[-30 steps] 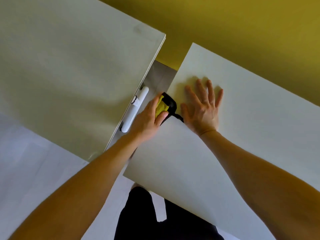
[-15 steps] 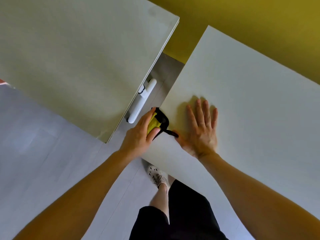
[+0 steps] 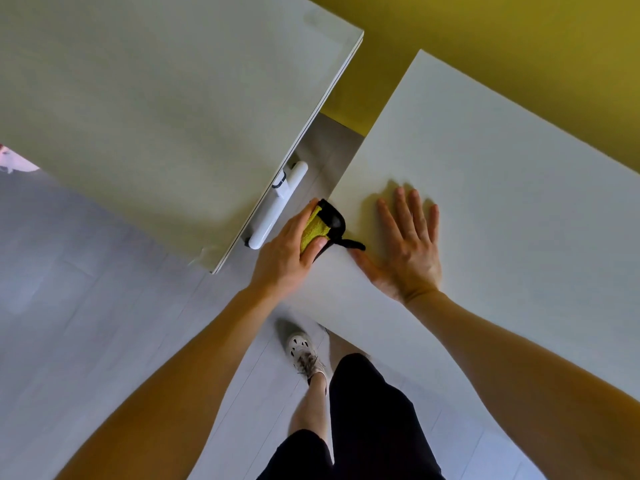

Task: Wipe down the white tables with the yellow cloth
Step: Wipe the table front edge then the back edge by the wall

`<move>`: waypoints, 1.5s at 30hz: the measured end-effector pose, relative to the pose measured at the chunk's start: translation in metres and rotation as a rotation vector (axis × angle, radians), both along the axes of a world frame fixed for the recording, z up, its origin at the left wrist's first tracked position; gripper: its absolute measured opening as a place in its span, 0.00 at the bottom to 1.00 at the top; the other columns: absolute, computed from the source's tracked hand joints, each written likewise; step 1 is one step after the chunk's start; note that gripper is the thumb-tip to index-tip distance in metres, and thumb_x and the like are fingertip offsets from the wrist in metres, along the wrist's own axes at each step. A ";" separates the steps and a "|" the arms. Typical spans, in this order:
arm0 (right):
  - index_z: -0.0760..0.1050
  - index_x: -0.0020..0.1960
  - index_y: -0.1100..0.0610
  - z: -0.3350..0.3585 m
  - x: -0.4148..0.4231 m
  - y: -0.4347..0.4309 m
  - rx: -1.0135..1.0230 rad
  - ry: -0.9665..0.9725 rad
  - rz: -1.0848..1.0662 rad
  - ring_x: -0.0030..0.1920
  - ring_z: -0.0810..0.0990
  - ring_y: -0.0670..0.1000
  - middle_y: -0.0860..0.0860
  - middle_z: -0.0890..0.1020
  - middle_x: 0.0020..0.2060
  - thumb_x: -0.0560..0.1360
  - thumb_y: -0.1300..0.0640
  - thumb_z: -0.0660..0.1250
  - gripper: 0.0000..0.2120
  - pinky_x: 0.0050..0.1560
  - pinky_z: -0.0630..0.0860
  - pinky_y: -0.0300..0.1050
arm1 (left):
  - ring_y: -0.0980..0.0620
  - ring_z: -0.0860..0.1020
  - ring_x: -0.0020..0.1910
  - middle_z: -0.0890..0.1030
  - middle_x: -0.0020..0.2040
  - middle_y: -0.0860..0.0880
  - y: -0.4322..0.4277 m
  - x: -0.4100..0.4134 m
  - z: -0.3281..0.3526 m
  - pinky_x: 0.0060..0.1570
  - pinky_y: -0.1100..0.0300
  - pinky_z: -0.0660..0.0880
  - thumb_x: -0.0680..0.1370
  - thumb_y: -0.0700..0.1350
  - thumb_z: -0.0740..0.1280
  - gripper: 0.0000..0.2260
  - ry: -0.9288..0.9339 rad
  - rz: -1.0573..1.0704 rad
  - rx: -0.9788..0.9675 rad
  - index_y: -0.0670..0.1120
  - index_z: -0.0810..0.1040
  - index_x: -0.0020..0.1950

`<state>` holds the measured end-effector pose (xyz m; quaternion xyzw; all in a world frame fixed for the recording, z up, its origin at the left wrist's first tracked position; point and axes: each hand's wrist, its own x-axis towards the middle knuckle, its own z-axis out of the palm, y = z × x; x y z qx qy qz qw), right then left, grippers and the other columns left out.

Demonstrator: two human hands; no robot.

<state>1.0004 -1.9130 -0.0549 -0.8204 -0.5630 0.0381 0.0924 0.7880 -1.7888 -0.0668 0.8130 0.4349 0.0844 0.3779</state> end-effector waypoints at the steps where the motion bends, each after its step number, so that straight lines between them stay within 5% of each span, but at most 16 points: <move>1: 0.59 0.87 0.56 0.001 -0.002 0.000 -0.016 -0.008 0.007 0.88 0.47 0.62 0.58 0.55 0.87 0.80 0.23 0.58 0.48 0.84 0.49 0.73 | 0.44 0.81 0.68 0.74 0.80 0.52 -0.002 -0.005 0.000 0.53 0.61 0.75 0.87 0.57 0.62 0.28 0.000 -0.003 -0.003 0.55 0.60 0.87; 6: 0.54 0.89 0.54 0.003 -0.028 0.006 -0.067 0.002 0.046 0.88 0.44 0.61 0.57 0.51 0.88 0.79 0.20 0.55 0.51 0.84 0.45 0.72 | 0.42 0.86 0.54 0.79 0.75 0.47 -0.008 -0.047 -0.005 0.46 0.58 0.77 0.87 0.61 0.58 0.29 0.051 0.007 0.046 0.56 0.59 0.87; 13: 0.58 0.88 0.53 0.005 -0.036 0.013 -0.057 0.034 0.027 0.88 0.44 0.58 0.56 0.53 0.88 0.78 0.20 0.57 0.50 0.85 0.45 0.71 | 0.43 0.86 0.57 0.76 0.78 0.51 0.001 -0.047 -0.004 0.45 0.59 0.77 0.87 0.64 0.56 0.29 0.042 0.010 0.095 0.56 0.60 0.87; 19: 0.56 0.88 0.53 0.008 -0.009 0.002 -0.093 0.007 -0.020 0.88 0.44 0.59 0.56 0.52 0.88 0.79 0.20 0.55 0.50 0.85 0.46 0.71 | 0.45 0.81 0.69 0.73 0.80 0.53 -0.004 -0.007 -0.002 0.51 0.61 0.73 0.87 0.59 0.60 0.29 -0.018 -0.004 0.069 0.55 0.61 0.87; 25: 0.51 0.89 0.53 0.009 -0.001 0.000 -0.116 -0.004 -0.003 0.88 0.41 0.59 0.56 0.48 0.88 0.80 0.21 0.54 0.50 0.85 0.45 0.71 | 0.44 0.81 0.68 0.70 0.82 0.53 -0.012 -0.031 -0.003 0.54 0.50 0.83 0.87 0.62 0.59 0.30 -0.018 -0.092 -0.014 0.57 0.57 0.88; 32: 0.54 0.89 0.53 0.007 0.001 -0.001 -0.114 0.007 0.005 0.88 0.43 0.59 0.56 0.51 0.88 0.79 0.22 0.58 0.50 0.84 0.45 0.72 | 0.45 0.75 0.75 0.69 0.83 0.51 0.052 0.088 0.004 0.64 0.52 0.74 0.88 0.58 0.60 0.28 -0.019 -0.041 -0.033 0.57 0.58 0.88; 37: 0.53 0.89 0.54 0.007 -0.009 0.000 -0.121 0.013 0.028 0.88 0.42 0.60 0.57 0.50 0.88 0.80 0.22 0.56 0.49 0.84 0.45 0.73 | 0.48 0.75 0.75 0.70 0.83 0.56 0.026 0.024 -0.004 0.64 0.47 0.80 0.88 0.60 0.59 0.28 -0.069 -0.077 -0.023 0.58 0.57 0.88; 45: 0.56 0.88 0.55 0.009 -0.024 0.004 -0.100 0.046 0.015 0.88 0.43 0.60 0.57 0.51 0.88 0.79 0.22 0.56 0.50 0.84 0.46 0.72 | 0.43 0.83 0.65 0.71 0.82 0.55 -0.003 -0.028 0.011 0.53 0.56 0.78 0.86 0.60 0.58 0.29 0.056 -0.030 -0.035 0.57 0.58 0.87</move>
